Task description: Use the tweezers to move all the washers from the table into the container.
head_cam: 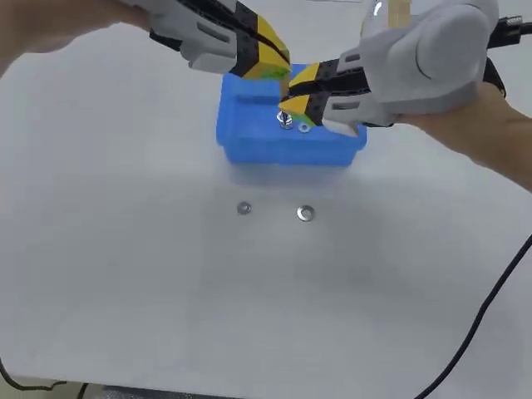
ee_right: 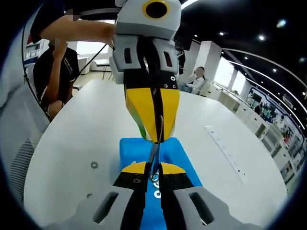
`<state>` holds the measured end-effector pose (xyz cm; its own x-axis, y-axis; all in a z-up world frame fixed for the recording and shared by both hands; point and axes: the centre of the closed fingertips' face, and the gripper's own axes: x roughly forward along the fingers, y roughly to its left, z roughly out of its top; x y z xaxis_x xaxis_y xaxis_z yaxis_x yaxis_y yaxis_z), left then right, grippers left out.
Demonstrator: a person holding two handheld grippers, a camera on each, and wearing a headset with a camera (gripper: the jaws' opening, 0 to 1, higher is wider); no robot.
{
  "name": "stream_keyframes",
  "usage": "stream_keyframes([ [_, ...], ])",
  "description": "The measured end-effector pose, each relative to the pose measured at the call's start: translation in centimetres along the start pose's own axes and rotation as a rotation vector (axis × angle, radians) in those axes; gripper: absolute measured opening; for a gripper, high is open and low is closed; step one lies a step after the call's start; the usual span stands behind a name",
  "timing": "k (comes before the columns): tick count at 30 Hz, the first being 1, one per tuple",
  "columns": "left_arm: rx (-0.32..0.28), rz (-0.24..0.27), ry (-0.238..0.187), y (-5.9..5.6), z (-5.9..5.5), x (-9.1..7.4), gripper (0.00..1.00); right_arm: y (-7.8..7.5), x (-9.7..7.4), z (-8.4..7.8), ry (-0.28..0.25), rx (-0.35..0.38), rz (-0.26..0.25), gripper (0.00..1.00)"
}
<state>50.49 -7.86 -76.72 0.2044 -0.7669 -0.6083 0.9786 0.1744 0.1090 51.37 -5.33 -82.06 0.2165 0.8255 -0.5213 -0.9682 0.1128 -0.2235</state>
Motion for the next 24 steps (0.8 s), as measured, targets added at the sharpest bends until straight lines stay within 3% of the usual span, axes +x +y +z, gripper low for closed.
stream_keyframes([
  [5, -0.021, -0.01, 0.01, 0.0, -1.0, 0.8, 0.05, 0.2, 0.5, -0.9, 0.02, 0.012, 0.017, 0.09],
  [9, -0.028, -0.016, 0.011, 0.0, -1.1, 0.9, 0.05, 0.3, 0.7, -1.2, 0.022, 0.017, 0.021, 0.09],
  [17, -0.021, -0.014, 0.016, -0.2, -0.9, 0.7, 0.05, 0.3, 0.5, -1.0, 0.021, 0.018, 0.007, 0.1],
  [24, -0.011, 0.0, 0.004, -0.3, 0.1, -0.1, 0.05, 0.1, -0.3, 0.1, 0.003, 0.014, -0.008, 0.1],
])
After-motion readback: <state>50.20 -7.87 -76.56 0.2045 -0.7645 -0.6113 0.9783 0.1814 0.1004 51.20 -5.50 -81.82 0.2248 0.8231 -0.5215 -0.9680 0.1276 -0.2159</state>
